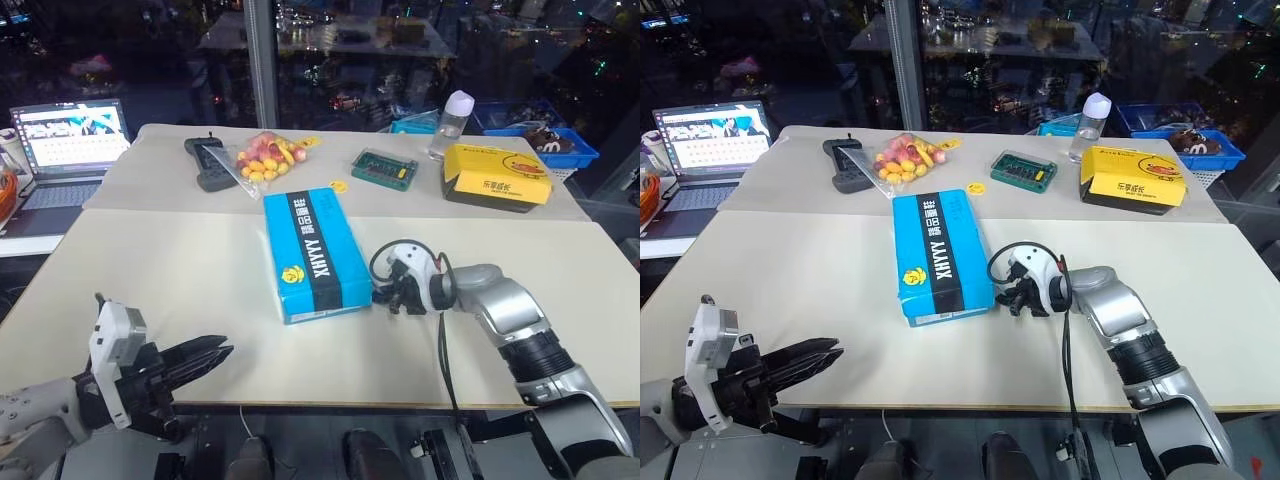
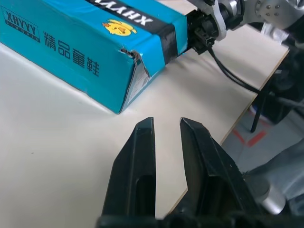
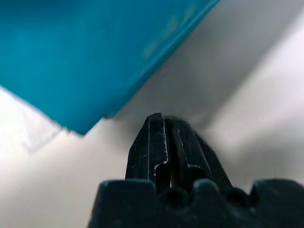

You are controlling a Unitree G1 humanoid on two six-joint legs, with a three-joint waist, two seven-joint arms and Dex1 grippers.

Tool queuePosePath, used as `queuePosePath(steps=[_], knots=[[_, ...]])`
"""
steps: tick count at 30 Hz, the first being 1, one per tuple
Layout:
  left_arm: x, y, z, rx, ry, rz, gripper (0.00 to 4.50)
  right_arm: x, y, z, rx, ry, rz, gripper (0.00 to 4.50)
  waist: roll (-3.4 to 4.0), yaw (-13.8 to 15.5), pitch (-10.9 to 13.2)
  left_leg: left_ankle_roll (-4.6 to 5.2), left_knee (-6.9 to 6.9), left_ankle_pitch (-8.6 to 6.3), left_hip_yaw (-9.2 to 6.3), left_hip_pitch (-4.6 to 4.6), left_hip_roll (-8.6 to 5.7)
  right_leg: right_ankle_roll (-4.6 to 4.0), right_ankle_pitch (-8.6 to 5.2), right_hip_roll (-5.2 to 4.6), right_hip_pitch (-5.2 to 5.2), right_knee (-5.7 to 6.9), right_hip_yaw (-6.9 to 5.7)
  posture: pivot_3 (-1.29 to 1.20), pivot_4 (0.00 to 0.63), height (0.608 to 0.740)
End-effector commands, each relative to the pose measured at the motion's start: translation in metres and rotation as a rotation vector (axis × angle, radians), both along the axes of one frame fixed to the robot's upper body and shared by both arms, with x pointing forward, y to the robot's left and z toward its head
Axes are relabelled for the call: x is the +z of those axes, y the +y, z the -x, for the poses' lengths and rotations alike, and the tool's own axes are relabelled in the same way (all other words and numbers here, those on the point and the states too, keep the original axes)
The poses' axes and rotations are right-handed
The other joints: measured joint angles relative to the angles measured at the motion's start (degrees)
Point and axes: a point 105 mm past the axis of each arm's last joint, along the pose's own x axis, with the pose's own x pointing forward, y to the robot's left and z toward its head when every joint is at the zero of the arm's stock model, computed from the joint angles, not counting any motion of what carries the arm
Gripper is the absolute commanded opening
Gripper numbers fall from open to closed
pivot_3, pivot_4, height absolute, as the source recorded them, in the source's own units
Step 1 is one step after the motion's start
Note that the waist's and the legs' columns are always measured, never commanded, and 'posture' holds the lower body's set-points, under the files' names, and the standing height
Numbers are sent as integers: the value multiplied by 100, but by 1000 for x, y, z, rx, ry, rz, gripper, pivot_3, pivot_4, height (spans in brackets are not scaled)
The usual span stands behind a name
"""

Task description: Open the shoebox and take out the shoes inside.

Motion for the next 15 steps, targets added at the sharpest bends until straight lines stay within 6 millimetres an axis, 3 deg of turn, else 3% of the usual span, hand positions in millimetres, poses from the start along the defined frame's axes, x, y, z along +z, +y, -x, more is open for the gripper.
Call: queuePosePath(steps=[1, 7, 12, 15], knots=[[0, -1, 1, -25, -28, -17, 912, 24, 9, -4, 23, -51, -72, 323, 0, -31, 0, 0, -1, 0, 0, 0, 0, 0, 0, 0, 0, 0, 0, 0, 150, 740], [-6, 1, -2, -29, -37, -18, 912, 57, 19, -5, 36, -77, -197, 323, 1, -75, 1, -1, -2, 0, 0, -1, 0, -1, 0, 1, -4, 1, 0, 0, 150, 740], [-14, 5, -2, -28, -35, -24, 912, 100, 30, 0, 79, -129, -318, 323, 3, -81, 2, -1, -7, -1, 0, -2, 1, -1, 0, 1, -9, 1, 1, 0, 150, 740], [-19, 7, -1, -31, -34, -25, 912, 110, 33, 2, 94, -147, -335, 323, 4, -79, 2, -1, -11, -1, 0, -2, 1, -3, -2, 0, -11, 1, 1, 0, 150, 740]])
